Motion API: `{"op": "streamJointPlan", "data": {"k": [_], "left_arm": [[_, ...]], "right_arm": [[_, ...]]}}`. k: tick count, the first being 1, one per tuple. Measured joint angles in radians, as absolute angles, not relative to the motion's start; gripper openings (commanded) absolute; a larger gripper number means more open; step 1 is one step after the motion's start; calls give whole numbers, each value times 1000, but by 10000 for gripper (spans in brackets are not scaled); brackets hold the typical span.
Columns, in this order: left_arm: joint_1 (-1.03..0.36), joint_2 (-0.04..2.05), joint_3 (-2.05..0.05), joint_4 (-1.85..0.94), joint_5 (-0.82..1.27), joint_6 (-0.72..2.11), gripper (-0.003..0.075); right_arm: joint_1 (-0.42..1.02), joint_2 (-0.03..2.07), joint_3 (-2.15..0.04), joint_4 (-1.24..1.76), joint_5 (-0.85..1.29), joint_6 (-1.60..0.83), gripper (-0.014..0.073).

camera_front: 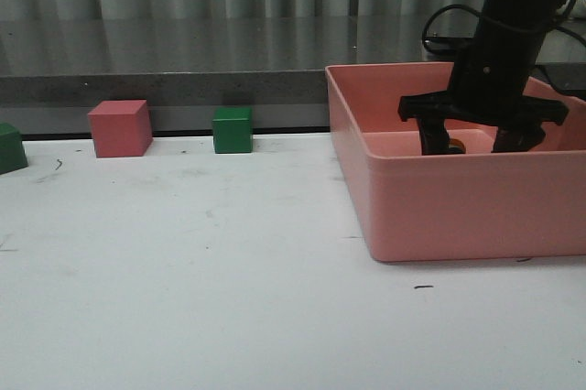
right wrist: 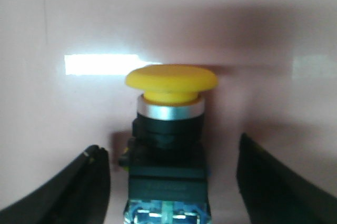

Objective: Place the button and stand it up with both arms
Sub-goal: 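Grasp the button with the right gripper and lift it out of the bin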

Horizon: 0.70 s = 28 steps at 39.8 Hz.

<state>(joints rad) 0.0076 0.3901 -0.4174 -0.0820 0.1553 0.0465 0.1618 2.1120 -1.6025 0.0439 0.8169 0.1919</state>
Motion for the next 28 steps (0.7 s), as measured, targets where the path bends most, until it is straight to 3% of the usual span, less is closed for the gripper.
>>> {"op": "streamJointPlan", "data": {"k": [5,28], "left_arm": [[8,390,-417,-82,155,47,620],[8,390,-417,-82,155,47,620]], "right_arm": [[162,2112,-1603,44,818,192,246],[185,1943,-1683,44,921,193,244]]}}
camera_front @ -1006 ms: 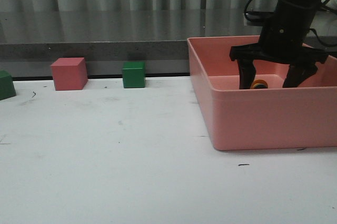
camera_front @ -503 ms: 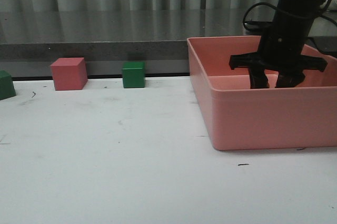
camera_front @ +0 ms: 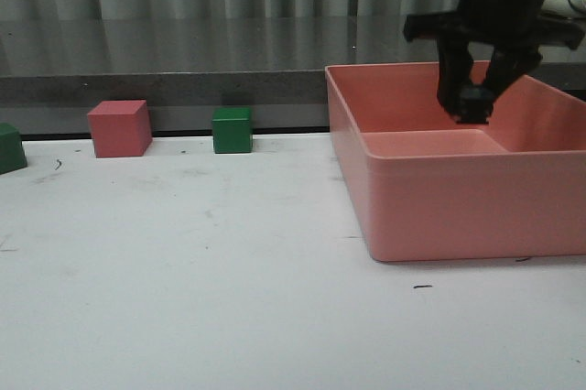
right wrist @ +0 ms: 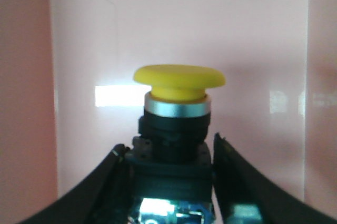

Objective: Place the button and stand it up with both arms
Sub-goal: 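Grasp the button with the right gripper and lift it out of the bin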

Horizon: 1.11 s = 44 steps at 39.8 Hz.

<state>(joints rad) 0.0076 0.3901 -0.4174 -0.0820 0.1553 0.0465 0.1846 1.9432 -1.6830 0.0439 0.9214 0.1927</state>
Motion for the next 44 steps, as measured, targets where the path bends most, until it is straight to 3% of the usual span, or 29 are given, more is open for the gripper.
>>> {"op": "streamJointPlan", "data": {"k": [12,24,36,44], "left_arm": [[8,390,-417,-82,155,47,620],[8,390,-417,-82,155,47,620],[8,390,-417,-82,155,47,620],[8,390,-417,-82,155,47,620]], "right_arm": [[365,1891,-1852,44,1070,193,244],[586,1891,-1889,53,1088,193,244],[756,2015,-1912,147,1023,193,244],[792,2111,-1930,164,982,247,244]]}}
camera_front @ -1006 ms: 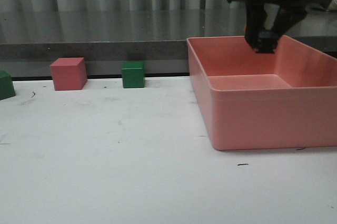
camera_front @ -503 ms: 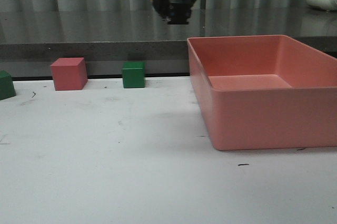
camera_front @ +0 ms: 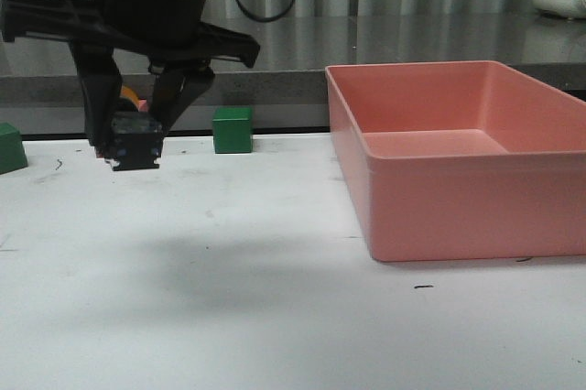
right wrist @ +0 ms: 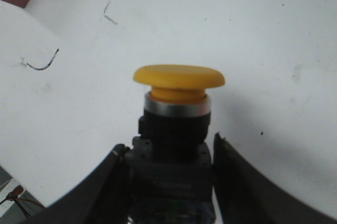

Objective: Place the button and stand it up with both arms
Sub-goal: 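Grasp the button with the right gripper and lift it out of the bin, then lower the button onto the table and open the right gripper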

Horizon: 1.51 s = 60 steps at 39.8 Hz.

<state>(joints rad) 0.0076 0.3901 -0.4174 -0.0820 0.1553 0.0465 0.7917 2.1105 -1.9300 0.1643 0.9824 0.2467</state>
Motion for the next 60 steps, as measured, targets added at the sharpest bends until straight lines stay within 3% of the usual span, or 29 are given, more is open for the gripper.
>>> {"op": "streamJointPlan", "data": {"k": [20,35,44,50,55,60], "left_arm": [[8,390,-417,-82,155,47,620],[8,390,-417,-82,155,47,620],[8,390,-417,-82,155,47,620],[8,390,-417,-82,155,47,620],[8,390,-417,-82,155,47,620],[8,390,-417,-82,155,47,620]], "right_arm": [[784,2267,-1933,80,920,518,244],[782,2312,-1940,38,906,566,251],[782,2312,-1940,38,905,568,435],[782,2312,-1940,38,912,568,443],[782,2286,-1940,38,936,568,377],[782,2226,-1940,36,960,570,164]]}}
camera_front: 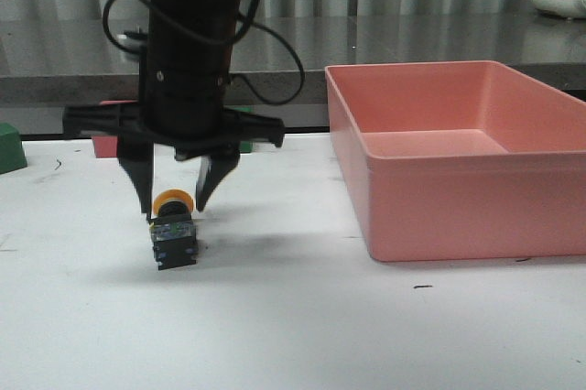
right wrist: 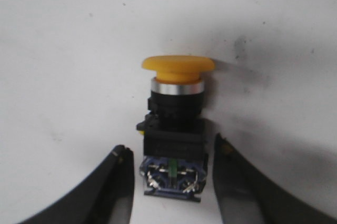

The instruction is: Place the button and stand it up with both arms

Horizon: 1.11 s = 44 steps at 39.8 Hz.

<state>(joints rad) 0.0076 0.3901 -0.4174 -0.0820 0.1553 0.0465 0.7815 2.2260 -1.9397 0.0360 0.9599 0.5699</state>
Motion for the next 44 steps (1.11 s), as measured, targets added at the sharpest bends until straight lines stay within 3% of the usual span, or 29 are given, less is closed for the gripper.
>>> {"op": "streamJointPlan", "data": {"k": [4,9,21,31,44], "left_arm": [[8,390,-417,-82,155,47,620],[8,390,-417,-82,155,47,620],[8,390,-417,-82,155,47,620],[8,390,-417,-82,155,47,620],[8,390,-417,-82,155,47,620]], "right_arm": [[782,2173,-1940,36,960,570,23],[781,2124,-1940,34,978,544,-72],[733,2026,-1940,34,1207,395,-68],[616,1910,-1925,33,1234,285,-68],[382,1667,-1604,33,1237,253,-68]]}}
